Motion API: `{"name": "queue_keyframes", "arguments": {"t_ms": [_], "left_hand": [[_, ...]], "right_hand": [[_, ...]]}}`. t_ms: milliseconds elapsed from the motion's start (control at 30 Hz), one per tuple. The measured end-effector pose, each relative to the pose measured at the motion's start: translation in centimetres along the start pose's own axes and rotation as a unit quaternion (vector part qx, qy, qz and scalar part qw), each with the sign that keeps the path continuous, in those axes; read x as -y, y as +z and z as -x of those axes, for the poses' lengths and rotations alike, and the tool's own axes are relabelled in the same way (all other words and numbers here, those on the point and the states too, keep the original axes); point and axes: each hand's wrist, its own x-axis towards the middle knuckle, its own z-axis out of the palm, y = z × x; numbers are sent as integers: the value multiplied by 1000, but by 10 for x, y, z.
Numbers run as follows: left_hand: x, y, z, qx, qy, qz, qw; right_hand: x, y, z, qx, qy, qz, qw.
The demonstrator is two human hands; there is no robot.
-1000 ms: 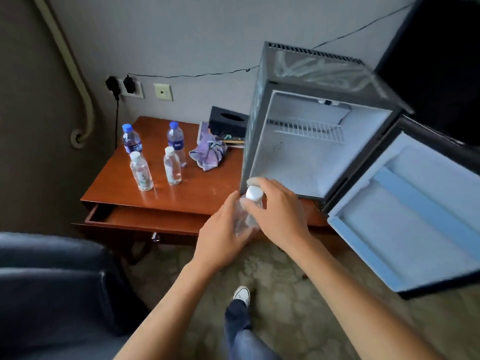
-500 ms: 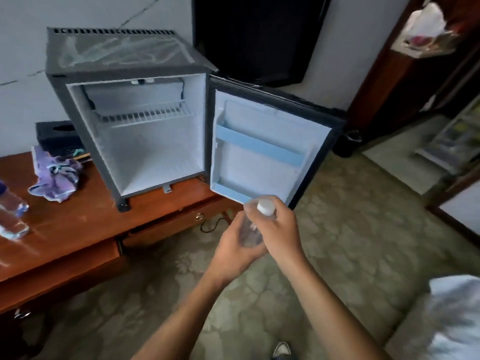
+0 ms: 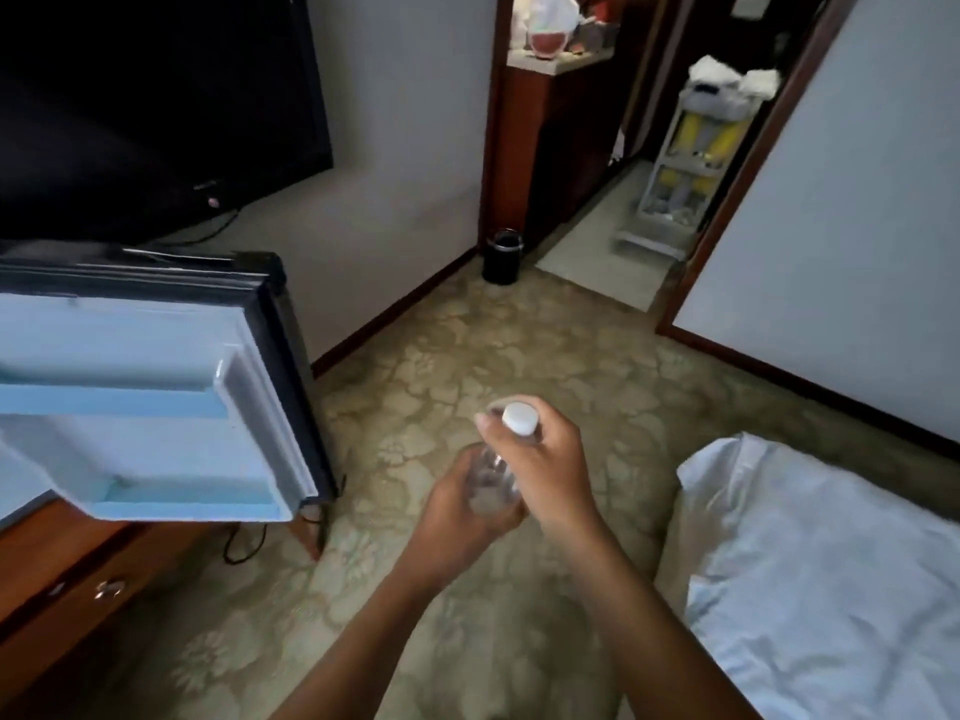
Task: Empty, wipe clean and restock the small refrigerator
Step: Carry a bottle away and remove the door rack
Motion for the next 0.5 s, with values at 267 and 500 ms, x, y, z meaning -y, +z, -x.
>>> {"name": "queue_keyframes", "arguments": {"t_ms": [267, 500], "left_hand": [[-14, 89, -104, 58, 10, 7, 998], [0, 120, -213, 74, 9, -1, 997]], "right_hand": [[-17, -94, -95, -46, 28, 0, 999], [-38, -122, -200, -39, 49, 12, 998]]}}
